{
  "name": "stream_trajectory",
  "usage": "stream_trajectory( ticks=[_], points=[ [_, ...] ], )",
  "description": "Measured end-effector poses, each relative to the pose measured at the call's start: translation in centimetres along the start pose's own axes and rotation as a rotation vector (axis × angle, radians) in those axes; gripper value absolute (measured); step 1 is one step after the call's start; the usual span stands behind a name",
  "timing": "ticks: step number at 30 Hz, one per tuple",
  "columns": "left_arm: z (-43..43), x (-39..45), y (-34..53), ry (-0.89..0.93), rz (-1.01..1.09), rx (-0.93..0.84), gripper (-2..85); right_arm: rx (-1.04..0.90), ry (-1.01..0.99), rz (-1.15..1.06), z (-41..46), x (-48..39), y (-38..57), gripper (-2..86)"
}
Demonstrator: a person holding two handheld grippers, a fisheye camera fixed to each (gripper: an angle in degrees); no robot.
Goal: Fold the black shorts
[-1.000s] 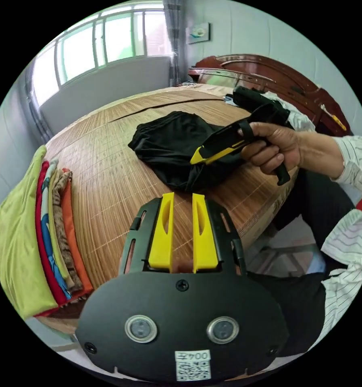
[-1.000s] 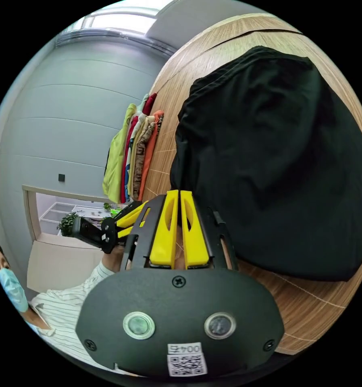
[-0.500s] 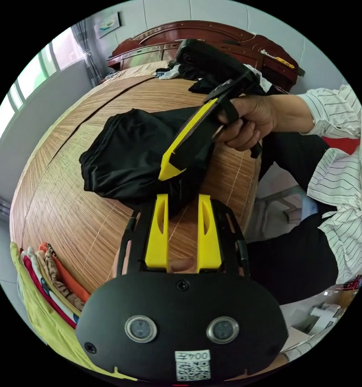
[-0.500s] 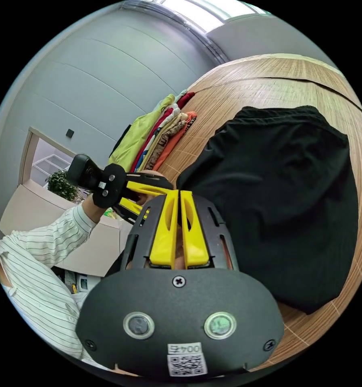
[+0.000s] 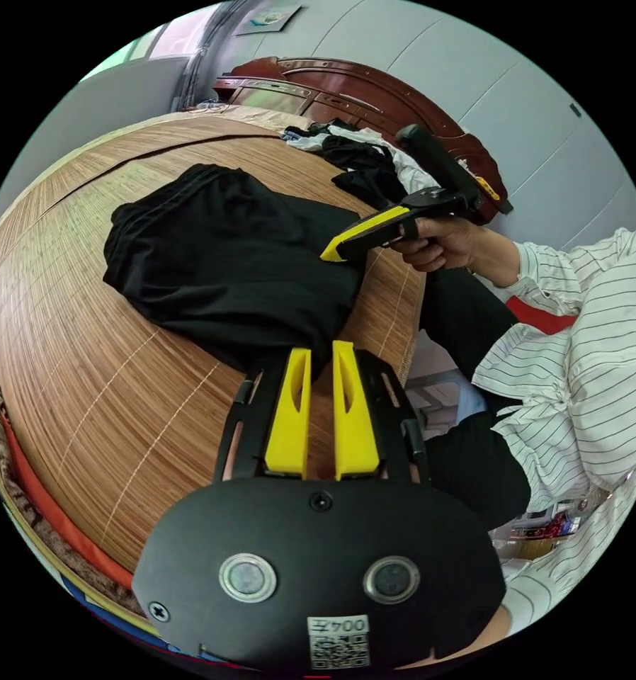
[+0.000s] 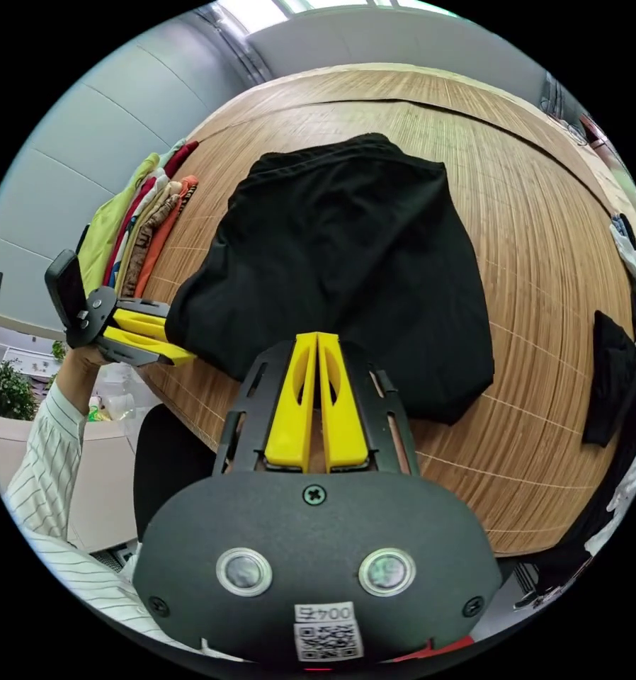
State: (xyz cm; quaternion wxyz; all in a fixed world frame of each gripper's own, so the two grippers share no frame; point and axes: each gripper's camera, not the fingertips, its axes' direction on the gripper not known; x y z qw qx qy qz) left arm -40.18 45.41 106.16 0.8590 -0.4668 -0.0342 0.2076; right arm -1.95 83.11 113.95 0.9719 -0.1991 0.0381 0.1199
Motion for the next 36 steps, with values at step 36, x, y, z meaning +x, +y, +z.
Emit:
stream_trajectory(
  ticks=[36],
  points=[
    [7.0,7.6,-4.0,-0.177,-0.418,0.142,0.1,0.346,-0.342,0.23,-0.5,18.3,17.5,6.7]
  ],
)
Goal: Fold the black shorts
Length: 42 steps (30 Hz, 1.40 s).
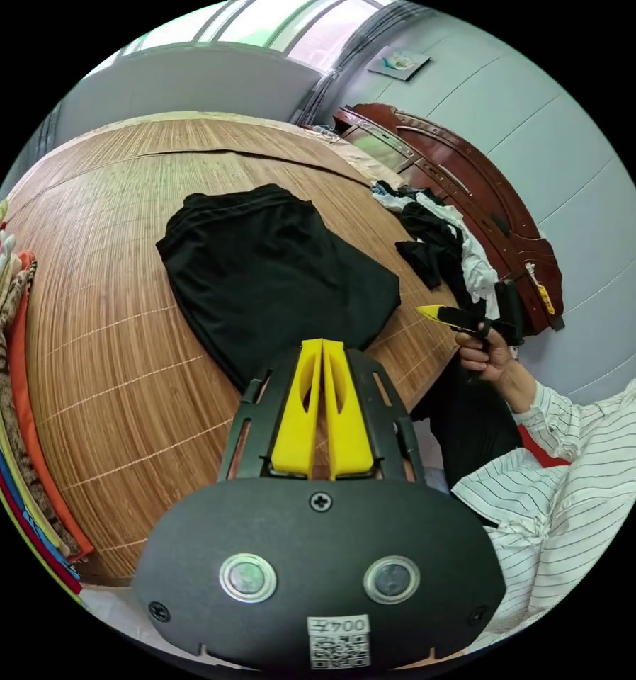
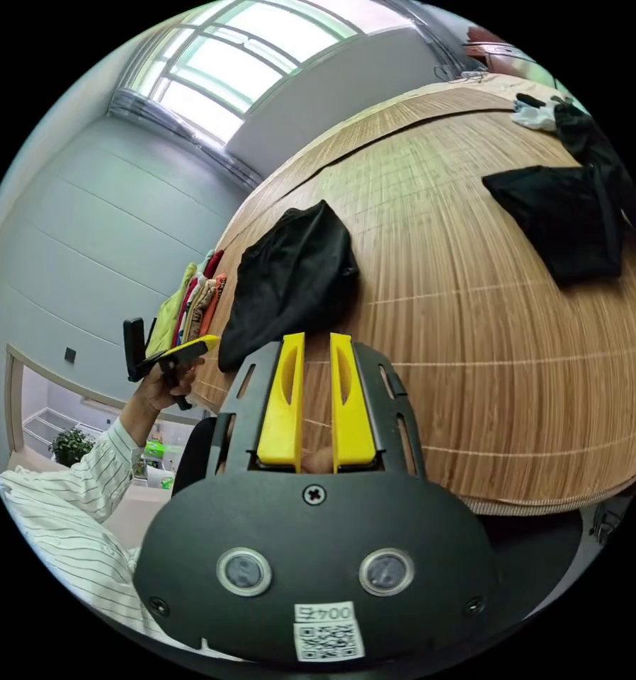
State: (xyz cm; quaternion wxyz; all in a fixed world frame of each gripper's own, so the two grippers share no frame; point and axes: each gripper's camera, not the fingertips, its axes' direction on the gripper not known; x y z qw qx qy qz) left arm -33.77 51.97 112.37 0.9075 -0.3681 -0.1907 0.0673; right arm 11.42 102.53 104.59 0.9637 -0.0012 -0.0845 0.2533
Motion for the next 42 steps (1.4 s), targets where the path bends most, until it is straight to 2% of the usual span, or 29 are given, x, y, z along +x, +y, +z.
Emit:
stream_trajectory(
  ticks=[2,3,8,10,13,15,17,21,23,25,29,31,34,36,38,42],
  points=[
    [4.1,1.7,-1.1,-0.103,-0.004,-0.131,0.1,0.021,-0.028,0.036,-1.0,2.2,1.7,6.5],
    [5.2,2.7,-1.1,-0.135,0.015,-0.143,0.1,0.035,-0.034,0.046,-1.4,3.1,2.5,6.4],
    [3.0,2.0,-0.8,-0.108,-0.052,-0.187,0.1,0.043,-0.112,-0.006,-1.5,5.5,2.9,7.2],
    [0.4,3.2,-1.0,-0.11,-0.063,-0.138,0.1,0.008,-0.095,-0.13,-1.3,5.9,1.2,9.1],
    [-2.4,7.6,-2.5,-0.064,-0.082,0.036,0.1,-0.07,-0.167,-0.247,-1.0,7.1,-1.5,10.5],
    [-0.4,11.0,-4.8,-0.032,-0.103,0.131,0.1,-0.114,-0.171,-0.293,-0.3,7.8,-2.7,11.2],
    [3.4,12.3,-7.1,-0.007,-0.099,0.098,0.1,-0.155,-0.165,-0.312,0.7,8.5,-3.4,11.4],
    [11.5,12.7,-8.7,-0.006,-0.095,-0.077,0.1,-0.185,-0.226,-0.25,3.0,9.5,-4.0,10.9],
    [10.8,12.7,-8.2,0.009,-0.124,-0.042,0.1,-0.197,-0.194,-0.239,4.1,9.5,-4.2,8.4],
    [10.5,12.3,-7.5,0.032,-0.16,-0.033,0.1,-0.207,-0.173,-0.186,5.4,9.7,-4.8,1.6],
    [9.9,12.5,-6.3,0.069,-0.191,-0.023,0.0,-0.248,-0.127,-0.108,5.8,10.8,-5.3,-0.1],
    [9.6,13.2,-5.8,0.067,-0.171,-0.023,0.1,-0.27,-0.199,0.031,5.0,13.4,-5.4,-0.3],
    [8.8,13.4,-4.5,0.095,-0.174,-0.006,0.1,-0.142,-0.203,0.07,2.6,15.1,-5.5,0.0],
    [8.1,14.3,-3.5,0.083,-0.159,0.01,0.1,-0.011,-0.32,0.012,1.0,14.5,-5.8,0.6],
    [7.5,15.5,-2.8,0.054,-0.14,0.019,0.1,0.003,-0.398,-0.055,1.5,13.2,-6.2,3.0],
    [6.2,17.5,-1.4,0.003,-0.11,0.034,0.1,-0.231,-0.057,0.014,6.7,13.0,-6.7,2.4]
  ],
)
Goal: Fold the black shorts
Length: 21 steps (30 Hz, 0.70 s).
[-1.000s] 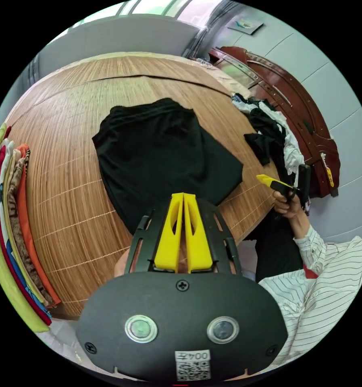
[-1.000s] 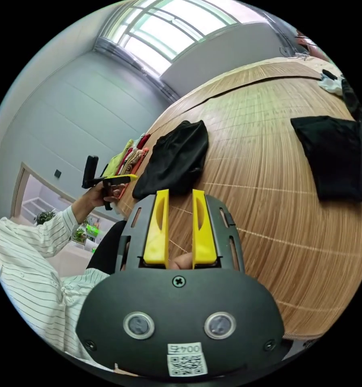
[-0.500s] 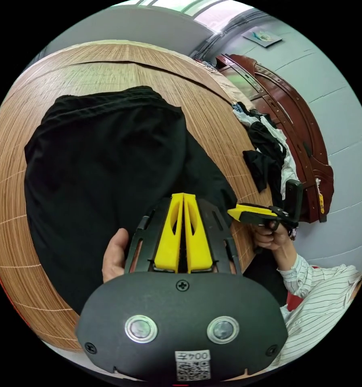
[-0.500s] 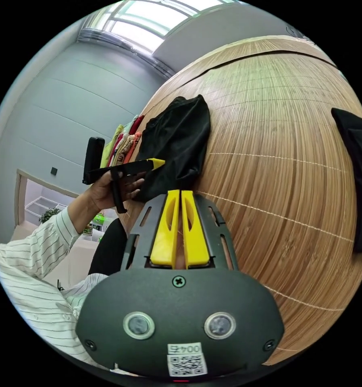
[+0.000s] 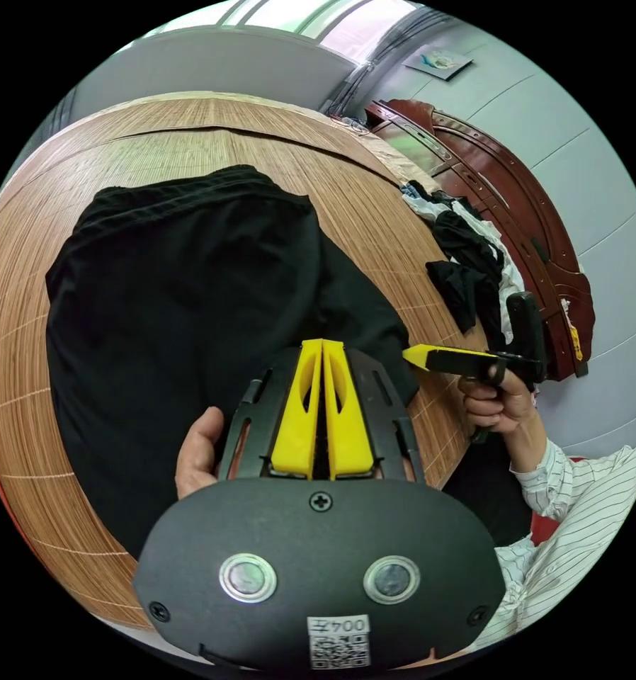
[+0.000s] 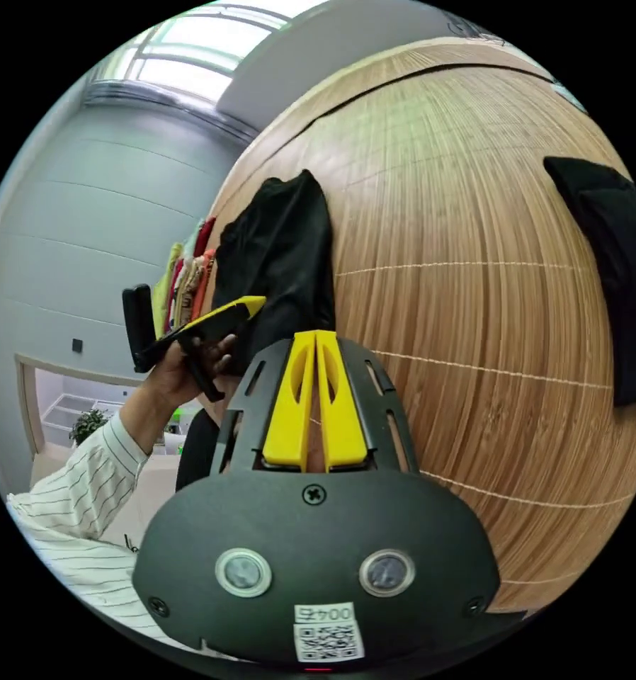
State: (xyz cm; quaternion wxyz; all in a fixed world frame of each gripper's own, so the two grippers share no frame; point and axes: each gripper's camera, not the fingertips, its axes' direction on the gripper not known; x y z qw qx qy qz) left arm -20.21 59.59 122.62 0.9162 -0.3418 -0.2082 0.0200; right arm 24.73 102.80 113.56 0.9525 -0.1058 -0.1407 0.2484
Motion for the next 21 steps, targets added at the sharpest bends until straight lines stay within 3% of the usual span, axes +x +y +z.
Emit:
stream_trajectory(
  ticks=[4,7,10,12,15,21],
  points=[
    [-3.4,1.6,0.7,-0.006,0.034,0.023,0.1,0.194,-0.19,-0.002,-3.1,1.8,0.8,3.6],
    [-10.1,3.0,3.3,0.059,0.034,0.146,0.1,0.202,-0.408,0.013,-4.4,3.4,1.7,4.7],
    [-15.2,-0.2,9.7,0.164,-0.189,0.174,0.1,0.154,-0.542,0.097,-3.7,4.1,3.7,7.6],
    [-17.4,-5.2,19.5,0.317,-0.523,0.274,0.1,0.136,-0.527,0.117,-3.1,3.2,4.9,8.8],
    [-17.5,-8.7,30.9,0.481,-0.789,0.427,0.3,0.079,-0.491,0.159,-0.8,1.5,5.7,9.8],
    [-17.4,-10.2,37.5,0.572,-0.874,0.479,2.2,0.029,-0.445,0.318,4.7,-0.9,5.2,8.5]
  ],
)
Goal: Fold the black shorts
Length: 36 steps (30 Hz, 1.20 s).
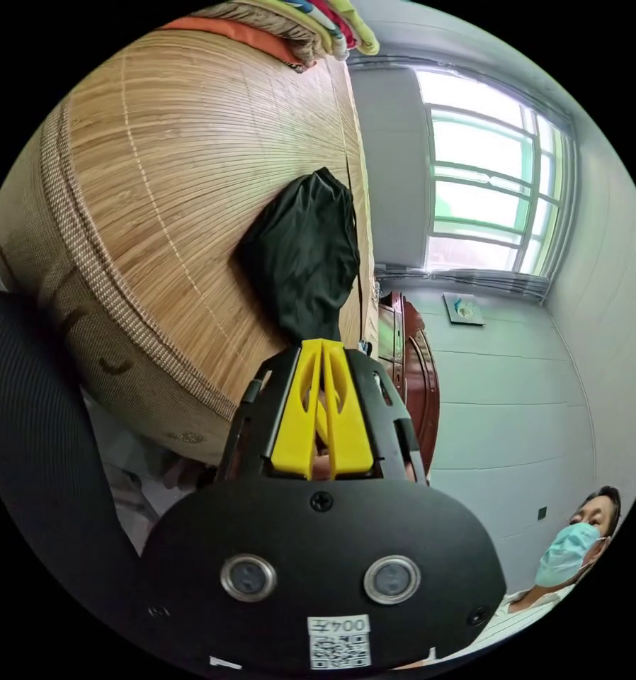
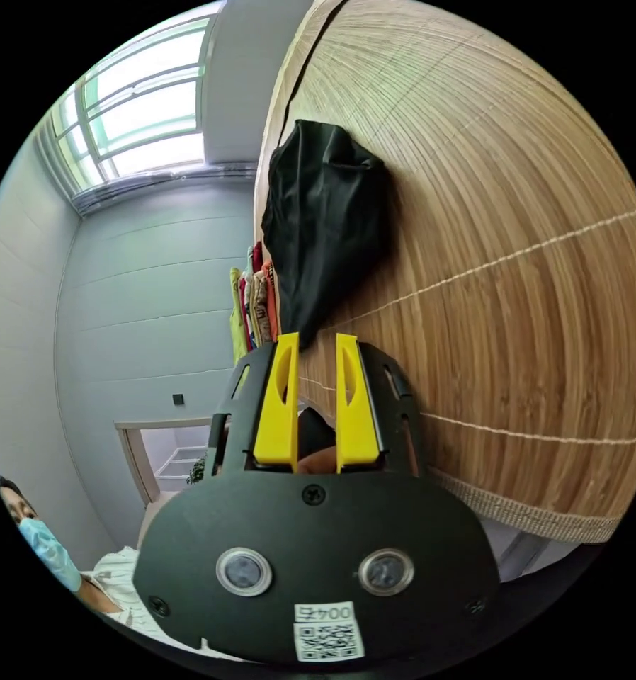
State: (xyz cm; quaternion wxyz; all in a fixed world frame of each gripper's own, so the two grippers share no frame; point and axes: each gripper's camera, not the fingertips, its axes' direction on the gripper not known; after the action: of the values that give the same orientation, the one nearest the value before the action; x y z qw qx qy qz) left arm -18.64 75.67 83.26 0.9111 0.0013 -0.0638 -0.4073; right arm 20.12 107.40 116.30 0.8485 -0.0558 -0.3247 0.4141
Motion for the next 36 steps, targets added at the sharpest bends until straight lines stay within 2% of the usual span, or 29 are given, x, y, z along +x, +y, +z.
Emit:
stream_trajectory(
  ticks=[7,10,17,23,30,34,36],
  points=[
    [-0.4,-0.2,-1.7,0.035,-0.041,-0.032,7.3,0.114,-0.025,0.177,2.8,-1.0,-1.5,7.3],
    [0.6,-0.2,-2.1,0.058,-0.065,-0.057,8.1,0.094,-0.021,0.217,3.9,-1.9,-2.8,2.9],
    [2.4,0.7,-2.1,0.096,-0.112,-0.052,11.6,0.095,-0.001,0.185,3.4,-6.9,-3.9,0.4],
    [5.5,0.3,-2.5,0.235,-0.203,0.02,16.5,0.092,-0.02,0.199,3.4,-8.2,-3.9,0.1],
    [6.4,1.2,-6.5,0.229,-0.22,0.227,17.0,0.1,-0.049,0.212,2.4,-8.3,-3.4,0.0],
    [5.5,2.3,-9.5,0.186,-0.195,0.31,14.5,0.096,-0.057,0.195,1.8,-8.6,-3.2,0.0],
    [4.9,3.6,-11.3,0.13,-0.162,0.332,9.6,0.093,-0.053,0.19,1.6,-8.6,-3.0,0.3]
  ],
)
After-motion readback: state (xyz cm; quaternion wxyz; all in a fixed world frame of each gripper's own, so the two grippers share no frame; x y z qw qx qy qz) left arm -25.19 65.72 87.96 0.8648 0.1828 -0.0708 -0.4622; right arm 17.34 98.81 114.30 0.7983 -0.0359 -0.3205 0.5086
